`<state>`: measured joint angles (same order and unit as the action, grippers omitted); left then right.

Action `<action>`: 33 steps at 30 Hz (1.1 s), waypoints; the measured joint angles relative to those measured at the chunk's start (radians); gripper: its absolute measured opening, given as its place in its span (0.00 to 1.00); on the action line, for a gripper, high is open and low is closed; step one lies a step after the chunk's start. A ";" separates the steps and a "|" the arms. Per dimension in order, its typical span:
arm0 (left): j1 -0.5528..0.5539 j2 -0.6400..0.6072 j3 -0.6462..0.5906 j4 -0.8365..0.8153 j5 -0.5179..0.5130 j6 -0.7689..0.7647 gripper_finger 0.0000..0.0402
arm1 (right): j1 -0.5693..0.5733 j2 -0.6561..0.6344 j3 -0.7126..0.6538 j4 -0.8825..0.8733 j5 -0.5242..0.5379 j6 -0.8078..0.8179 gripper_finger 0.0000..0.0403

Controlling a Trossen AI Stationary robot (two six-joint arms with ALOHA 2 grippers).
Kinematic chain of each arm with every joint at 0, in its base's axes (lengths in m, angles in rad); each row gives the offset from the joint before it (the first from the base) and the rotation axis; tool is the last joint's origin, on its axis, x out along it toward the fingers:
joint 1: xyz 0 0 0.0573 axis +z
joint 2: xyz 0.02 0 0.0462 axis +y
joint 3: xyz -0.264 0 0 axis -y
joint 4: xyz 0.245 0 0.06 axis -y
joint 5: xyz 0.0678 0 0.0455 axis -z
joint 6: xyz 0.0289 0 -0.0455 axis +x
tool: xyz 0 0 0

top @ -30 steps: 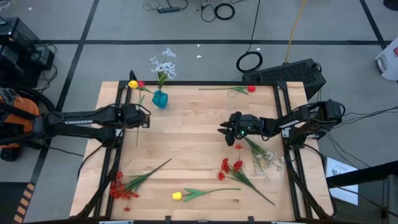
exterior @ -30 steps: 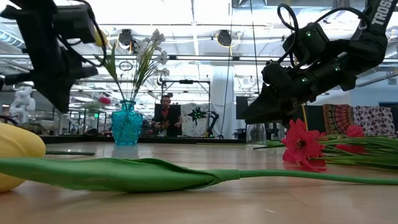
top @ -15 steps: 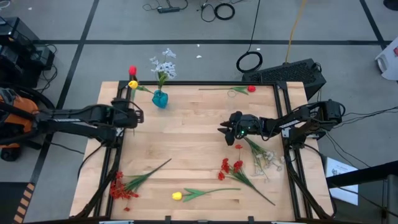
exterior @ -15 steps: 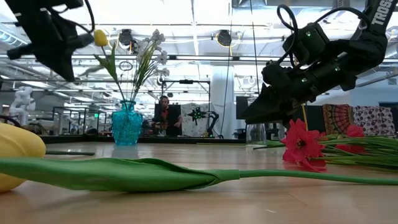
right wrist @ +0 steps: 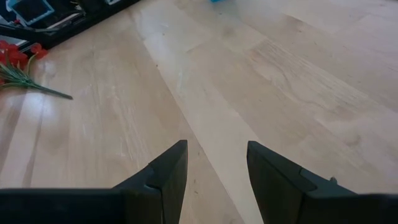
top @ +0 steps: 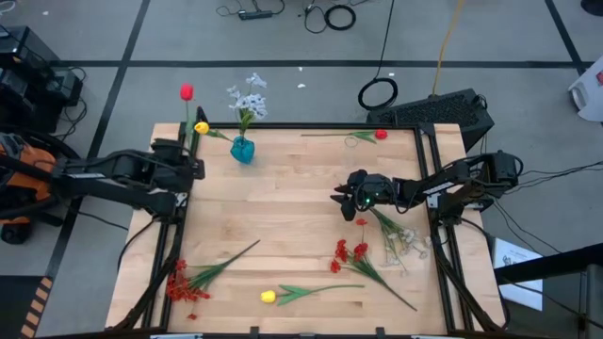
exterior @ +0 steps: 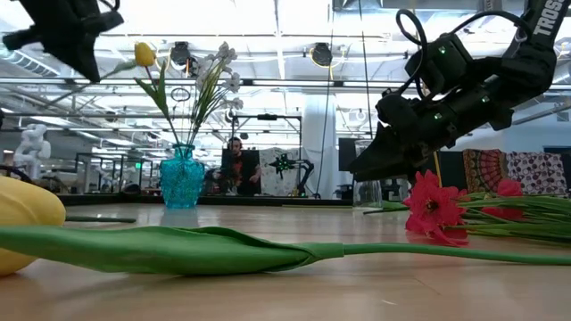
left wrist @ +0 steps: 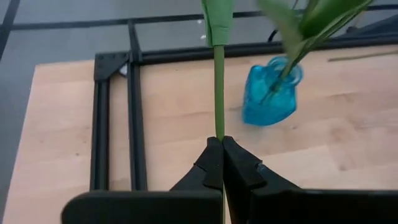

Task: Sort flowers into vase by color
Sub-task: Put the left red flower into the transparent vase

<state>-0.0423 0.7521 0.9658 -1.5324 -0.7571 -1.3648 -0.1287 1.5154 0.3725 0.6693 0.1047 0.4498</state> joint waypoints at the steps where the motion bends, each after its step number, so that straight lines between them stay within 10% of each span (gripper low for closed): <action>1: -0.002 0.000 0.017 -0.002 -0.009 0.015 0.00 | 0.000 0.000 0.000 0.000 0.000 0.000 0.39; 12: -0.006 -0.001 0.220 0.042 0.004 0.263 0.00 | 0.000 0.000 0.000 0.000 0.000 0.000 0.39; 33: -0.085 0.371 0.114 0.920 0.104 0.880 0.00 | -0.002 -0.019 0.000 0.112 -0.004 -0.050 0.39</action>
<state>-0.1277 1.1231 1.0800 -0.6121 -0.6529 -0.4847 -0.1303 1.4961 0.3725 0.7813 0.1004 0.3996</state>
